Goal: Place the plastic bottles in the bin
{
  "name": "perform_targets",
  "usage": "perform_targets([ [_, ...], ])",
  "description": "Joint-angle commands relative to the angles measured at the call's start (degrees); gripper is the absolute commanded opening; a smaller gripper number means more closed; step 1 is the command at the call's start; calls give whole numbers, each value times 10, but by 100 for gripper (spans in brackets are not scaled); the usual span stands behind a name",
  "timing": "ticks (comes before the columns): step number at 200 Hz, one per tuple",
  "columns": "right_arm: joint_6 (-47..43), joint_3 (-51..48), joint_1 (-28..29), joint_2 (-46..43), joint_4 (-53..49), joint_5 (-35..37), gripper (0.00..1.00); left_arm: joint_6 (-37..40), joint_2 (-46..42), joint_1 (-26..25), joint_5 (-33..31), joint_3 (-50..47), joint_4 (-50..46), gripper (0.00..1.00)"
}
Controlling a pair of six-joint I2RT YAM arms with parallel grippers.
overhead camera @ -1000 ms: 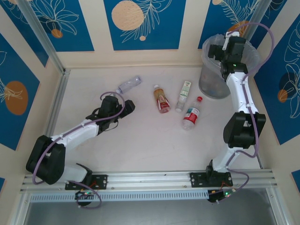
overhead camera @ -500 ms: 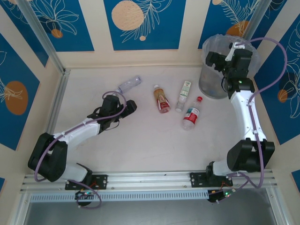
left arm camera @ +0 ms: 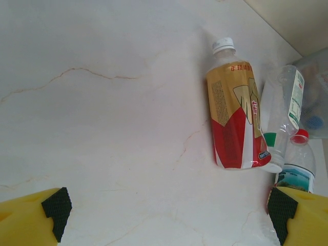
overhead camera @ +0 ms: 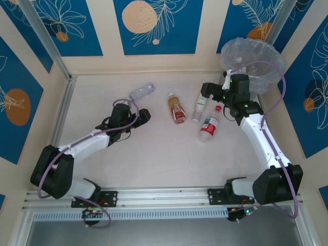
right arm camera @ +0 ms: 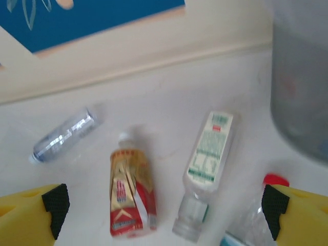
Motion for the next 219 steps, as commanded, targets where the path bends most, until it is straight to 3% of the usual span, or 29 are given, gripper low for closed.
perform_targets([
  [1,40,-28,1,11,-17,11,98,5,12,-2,10,3,17,99],
  [35,74,-49,5,63,-36,36,97,2,13,-3,12,0,20,100],
  [54,76,-32,5,106,-73,58,88,4,13,-3,10,0,15,100],
  [74,72,-21,6,141,-90,77,85,3,12,-3,8,-1,14,100],
  [108,82,-1,-3,196,-114,120,88,3,15,-3,8,0,13,100],
  [177,91,39,-36,281,-136,87,98,5,16,-3,4,5,2,100],
  [219,96,48,-29,314,-136,60,98,1,23,-4,5,9,1,100],
])
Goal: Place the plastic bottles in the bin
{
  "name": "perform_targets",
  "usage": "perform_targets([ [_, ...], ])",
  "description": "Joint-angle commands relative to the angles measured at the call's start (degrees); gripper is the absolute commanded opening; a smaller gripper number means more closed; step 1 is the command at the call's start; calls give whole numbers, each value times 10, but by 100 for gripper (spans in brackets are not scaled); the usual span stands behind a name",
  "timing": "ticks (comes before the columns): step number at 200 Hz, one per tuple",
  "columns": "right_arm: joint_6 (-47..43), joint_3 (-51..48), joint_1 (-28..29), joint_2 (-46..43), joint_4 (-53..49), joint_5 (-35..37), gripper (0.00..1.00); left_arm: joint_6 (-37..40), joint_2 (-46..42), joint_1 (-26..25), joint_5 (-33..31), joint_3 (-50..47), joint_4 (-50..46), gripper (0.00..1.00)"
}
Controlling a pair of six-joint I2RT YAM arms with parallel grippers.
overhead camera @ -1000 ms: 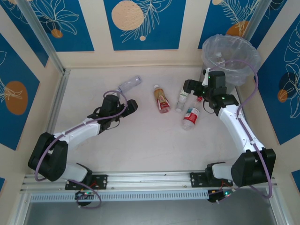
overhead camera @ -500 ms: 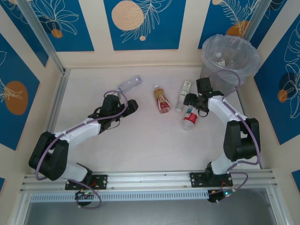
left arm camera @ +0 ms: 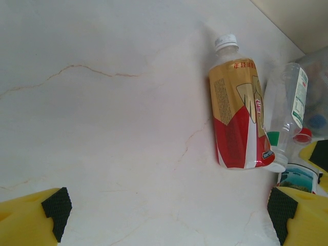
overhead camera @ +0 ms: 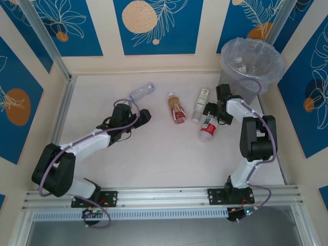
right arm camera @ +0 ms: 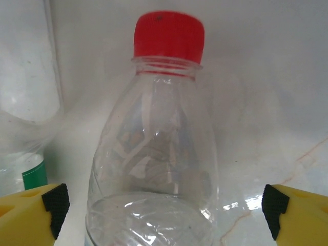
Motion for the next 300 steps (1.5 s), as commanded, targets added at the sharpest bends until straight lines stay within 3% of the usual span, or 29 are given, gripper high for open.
perform_targets([
  [1,13,17,6,17,-17,-24,97,1,11,-2,2,9,-7,99],
  [53,9,16,8,39,-8,-14,80,1,14,-3,2,9,-9,99],
  [158,2,12,7,31,-4,-34,70,1,7,-3,-1,3,-15,100],
  [300,-21,-35,15,-117,50,-56,62,-3,12,-4,4,4,-9,100],
])
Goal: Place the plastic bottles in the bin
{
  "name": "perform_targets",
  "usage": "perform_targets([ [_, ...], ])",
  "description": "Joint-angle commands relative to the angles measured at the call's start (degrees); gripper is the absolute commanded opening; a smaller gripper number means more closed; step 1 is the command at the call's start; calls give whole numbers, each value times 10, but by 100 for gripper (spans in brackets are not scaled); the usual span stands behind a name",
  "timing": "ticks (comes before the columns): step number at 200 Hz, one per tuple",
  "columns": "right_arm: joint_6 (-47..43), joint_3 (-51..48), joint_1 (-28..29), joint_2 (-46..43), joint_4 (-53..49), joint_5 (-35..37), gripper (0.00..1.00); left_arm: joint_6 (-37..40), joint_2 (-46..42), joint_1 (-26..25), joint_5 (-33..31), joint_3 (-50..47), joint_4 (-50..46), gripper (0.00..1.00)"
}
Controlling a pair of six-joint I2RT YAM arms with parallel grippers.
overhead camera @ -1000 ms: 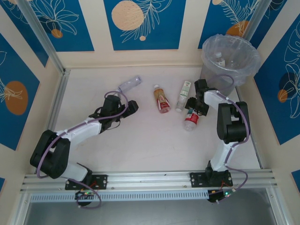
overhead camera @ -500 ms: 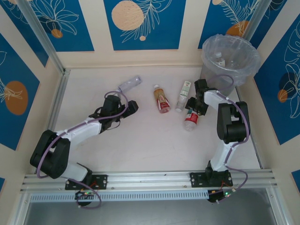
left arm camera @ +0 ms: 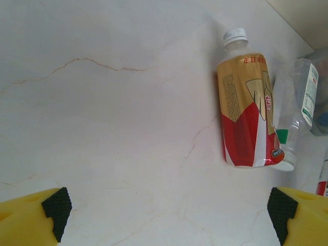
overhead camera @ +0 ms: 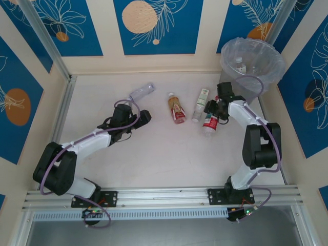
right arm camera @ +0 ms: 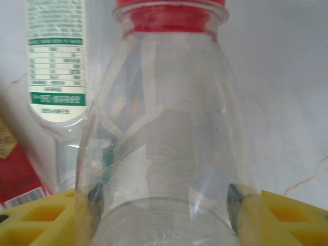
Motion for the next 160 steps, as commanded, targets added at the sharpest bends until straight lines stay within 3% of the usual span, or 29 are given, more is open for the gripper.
perform_targets([
  [1,-11,-14,5,-41,22,-19,62,-3,3,-4,3,4,-5,100],
  [76,-30,-16,5,-127,38,-29,60,-7,5,-4,9,4,0,100],
  [160,-82,-30,5,-218,120,-95,60,-8,4,-6,10,4,-1,100],
])
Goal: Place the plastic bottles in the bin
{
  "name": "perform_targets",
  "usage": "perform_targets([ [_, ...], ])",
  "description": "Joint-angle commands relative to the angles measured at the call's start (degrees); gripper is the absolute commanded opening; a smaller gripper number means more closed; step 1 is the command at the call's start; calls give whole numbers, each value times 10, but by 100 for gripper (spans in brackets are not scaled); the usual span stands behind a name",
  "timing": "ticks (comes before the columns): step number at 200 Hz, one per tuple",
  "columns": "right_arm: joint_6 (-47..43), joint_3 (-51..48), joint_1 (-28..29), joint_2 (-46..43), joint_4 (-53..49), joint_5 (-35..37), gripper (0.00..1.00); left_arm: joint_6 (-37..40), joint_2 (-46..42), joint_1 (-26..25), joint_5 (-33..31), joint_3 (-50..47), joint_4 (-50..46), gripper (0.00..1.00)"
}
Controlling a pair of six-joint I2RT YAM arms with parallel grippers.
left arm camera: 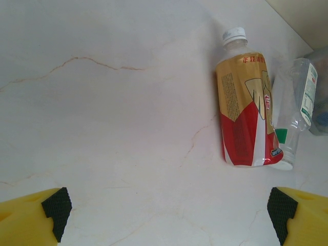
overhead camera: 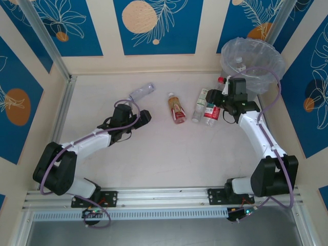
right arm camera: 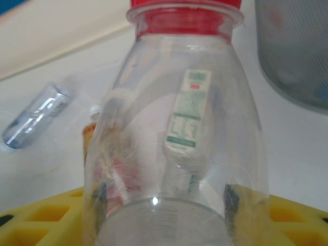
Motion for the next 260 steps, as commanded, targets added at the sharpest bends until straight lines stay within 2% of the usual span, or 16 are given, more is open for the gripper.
perform_targets([
  [1,-33,-9,1,-32,50,-33,60,-6,4,-6,8,4,-1,100],
  [81,-19,-28,-10,-62,199,-27,60,-5,4,-7,13,9,-1,100],
  [143,85,1,-66,-21,322,-30,60,-6,17,-10,18,28,-8,100],
  [177,121,56,-84,17,325,-15,60,-8,19,-14,13,35,-10,100],
  [260,239,111,-126,80,381,25,61,-10,35,-24,10,51,-17,100],
])
